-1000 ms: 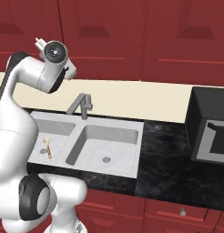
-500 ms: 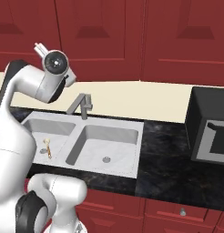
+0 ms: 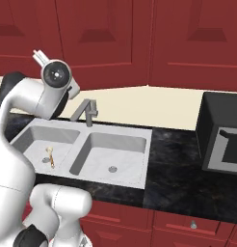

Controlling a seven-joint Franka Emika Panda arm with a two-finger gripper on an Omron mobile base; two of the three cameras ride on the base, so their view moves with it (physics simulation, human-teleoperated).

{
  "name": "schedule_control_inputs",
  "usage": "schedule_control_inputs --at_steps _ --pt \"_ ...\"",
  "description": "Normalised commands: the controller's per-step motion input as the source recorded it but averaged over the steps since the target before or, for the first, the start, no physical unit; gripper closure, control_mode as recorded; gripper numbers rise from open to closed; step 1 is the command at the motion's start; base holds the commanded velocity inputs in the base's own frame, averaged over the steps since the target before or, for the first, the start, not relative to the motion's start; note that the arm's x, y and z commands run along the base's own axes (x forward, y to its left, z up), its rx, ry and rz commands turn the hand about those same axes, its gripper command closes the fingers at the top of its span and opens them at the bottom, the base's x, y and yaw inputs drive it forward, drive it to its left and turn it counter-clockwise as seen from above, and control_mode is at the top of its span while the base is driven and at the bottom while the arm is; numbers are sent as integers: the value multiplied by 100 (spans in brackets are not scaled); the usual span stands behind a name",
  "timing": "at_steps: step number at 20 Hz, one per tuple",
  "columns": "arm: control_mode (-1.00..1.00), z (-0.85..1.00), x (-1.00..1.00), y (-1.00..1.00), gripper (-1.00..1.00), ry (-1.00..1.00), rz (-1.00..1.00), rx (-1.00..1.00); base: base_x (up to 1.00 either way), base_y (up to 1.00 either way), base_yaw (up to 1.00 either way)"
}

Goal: Open the cabinet, pick the kettle from the cabinet, and place it in the sink.

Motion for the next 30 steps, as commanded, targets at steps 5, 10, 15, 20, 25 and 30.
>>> schedule_control_inputs --at_steps 5,10,15,20,25,30 --pt "-100 0 -42 -50 100 0 -1 0 0 0 0" --pt "-100 0 -46 -51 100 0 0 3 0 0 0" --pt "-100 0 -49 -53 100 0 0 7 0 0 0" --pt "-100 0 -49 -55 100 0 0 12 0 0 0" --pt "-100 -1 -45 -56 100 0 0 11 0 0 0" --pt "-100 -13 -35 -51 -100 0 0 5 0 0 0"
